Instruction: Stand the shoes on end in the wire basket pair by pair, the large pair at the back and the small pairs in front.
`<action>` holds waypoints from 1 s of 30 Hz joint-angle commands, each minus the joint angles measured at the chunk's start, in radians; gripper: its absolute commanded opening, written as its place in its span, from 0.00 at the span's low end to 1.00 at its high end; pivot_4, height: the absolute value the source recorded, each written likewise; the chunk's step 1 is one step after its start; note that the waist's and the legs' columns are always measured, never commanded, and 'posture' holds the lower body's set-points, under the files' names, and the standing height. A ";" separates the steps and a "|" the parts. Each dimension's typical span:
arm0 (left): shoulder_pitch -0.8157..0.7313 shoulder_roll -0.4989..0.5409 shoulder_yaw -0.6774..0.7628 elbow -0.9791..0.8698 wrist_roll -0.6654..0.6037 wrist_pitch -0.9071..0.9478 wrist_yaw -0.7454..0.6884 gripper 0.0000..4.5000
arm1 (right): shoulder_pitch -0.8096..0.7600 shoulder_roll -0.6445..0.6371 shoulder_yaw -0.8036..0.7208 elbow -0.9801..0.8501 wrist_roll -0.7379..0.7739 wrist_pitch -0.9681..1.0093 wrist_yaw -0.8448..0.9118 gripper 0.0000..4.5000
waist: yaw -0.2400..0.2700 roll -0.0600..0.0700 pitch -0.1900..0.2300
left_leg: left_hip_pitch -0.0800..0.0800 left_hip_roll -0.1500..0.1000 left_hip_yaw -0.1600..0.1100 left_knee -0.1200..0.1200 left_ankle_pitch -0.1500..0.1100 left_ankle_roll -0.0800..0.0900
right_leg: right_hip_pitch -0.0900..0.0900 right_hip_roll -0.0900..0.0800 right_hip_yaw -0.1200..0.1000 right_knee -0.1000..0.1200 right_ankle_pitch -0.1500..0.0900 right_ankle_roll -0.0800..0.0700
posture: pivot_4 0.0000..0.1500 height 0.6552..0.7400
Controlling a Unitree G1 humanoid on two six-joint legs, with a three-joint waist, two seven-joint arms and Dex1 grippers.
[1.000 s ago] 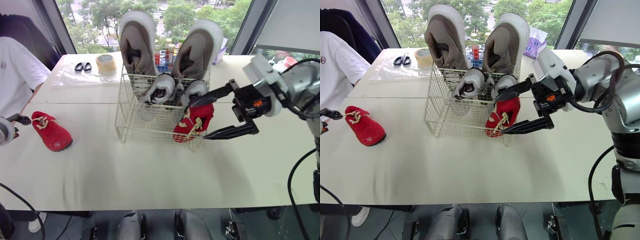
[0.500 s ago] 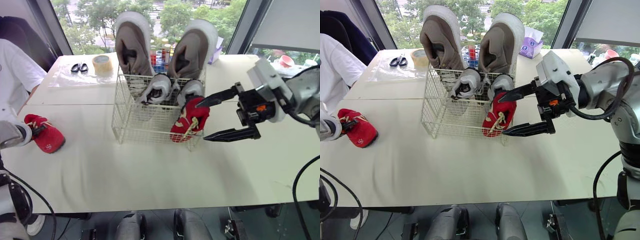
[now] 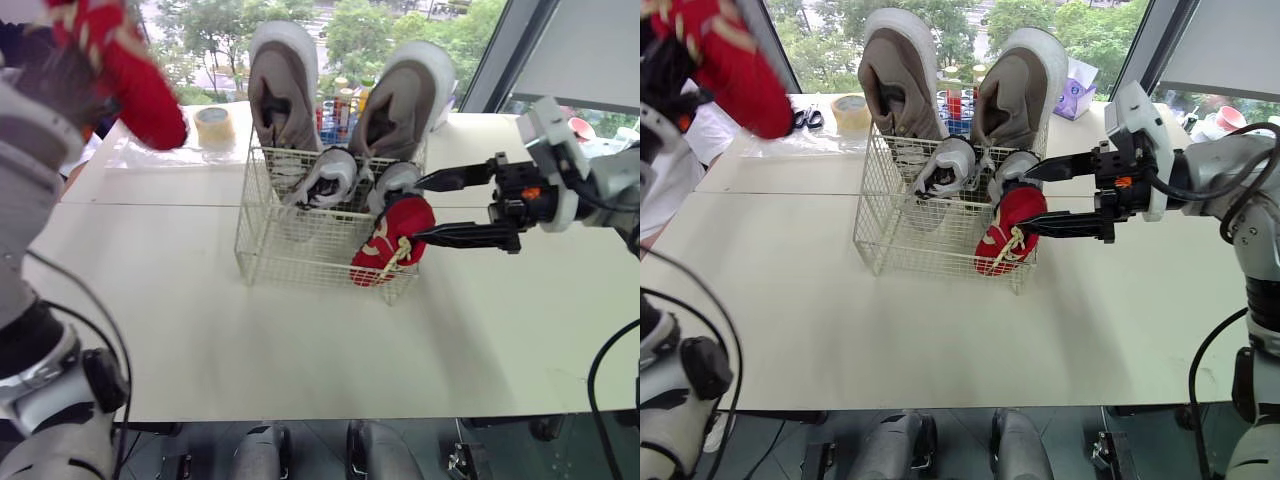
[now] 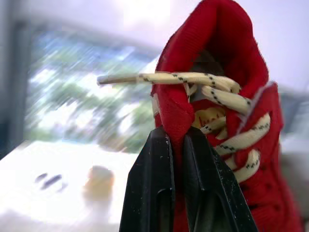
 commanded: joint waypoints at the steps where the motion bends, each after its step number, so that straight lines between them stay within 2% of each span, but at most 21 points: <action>1: 0.069 -0.032 -0.123 -0.045 0.097 -0.131 -0.130 0.01 | -0.046 0.020 -0.048 0.018 0.035 0.010 -0.018 1.00 | -0.002 0.002 -0.001 | 0.001 0.001 0.001 0.000 0.000 0.001 | 0.000 0.002 0.000 0.001 0.000 0.000 | 1.00 1.00; 5: 0.103 -0.131 -0.238 -0.009 0.207 -0.277 -0.207 0.01 | -0.068 0.032 -0.028 0.039 0.015 -0.007 -0.016 1.00 | 0.005 0.001 0.000 | 0.002 0.004 0.000 0.002 0.002 0.000 | 0.001 0.012 -0.001 0.003 0.001 0.000 | 1.00 1.00; 8: 0.137 -0.148 -0.313 -0.026 0.326 -0.347 -0.231 0.01 | -0.065 0.015 -0.029 0.043 0.007 -0.002 -0.017 1.00 | 0.005 0.001 0.000 | 0.001 0.006 -0.001 0.003 0.000 0.004 | 0.001 0.015 -0.001 0.003 0.001 0.000 | 1.00 1.00; 12: 0.245 -0.152 -0.419 -0.088 0.546 -0.443 -0.201 0.01 | -0.063 0.005 -0.043 0.019 0.023 0.021 -0.026 1.00 | 0.002 0.001 0.000 | 0.002 0.007 0.000 0.003 -0.001 0.005 | 0.001 0.015 0.000 0.002 0.002 0.002 | 1.00 1.00; 15: 0.301 -0.185 -0.456 -0.085 0.616 -0.497 -0.211 0.01 | -0.076 0.013 -0.032 0.030 0.016 0.018 -0.028 1.00 | 0.004 0.001 0.000 | 0.002 0.008 0.000 0.003 -0.001 0.005 | 0.001 0.015 0.000 0.003 0.003 0.003 | 1.00 1.00; 22: 0.419 -0.247 -0.485 -0.088 0.696 -0.578 -0.244 0.01 | -0.073 0.003 -0.030 0.038 0.002 0.013 -0.024 1.00 | 0.004 0.001 0.000 | 0.001 0.008 -0.001 0.003 -0.001 0.006 | 0.001 0.015 0.000 0.002 0.003 0.002 | 1.00 1.00; 30: 0.544 -0.273 -0.511 -0.080 0.749 -0.631 -0.299 0.01 | -0.084 0.010 -0.025 0.051 -0.002 0.015 -0.026 1.00 | 0.006 0.001 0.000 | 0.001 0.008 -0.001 0.003 -0.001 0.006 | 0.001 0.015 0.000 0.002 0.003 0.002 | 1.00 1.00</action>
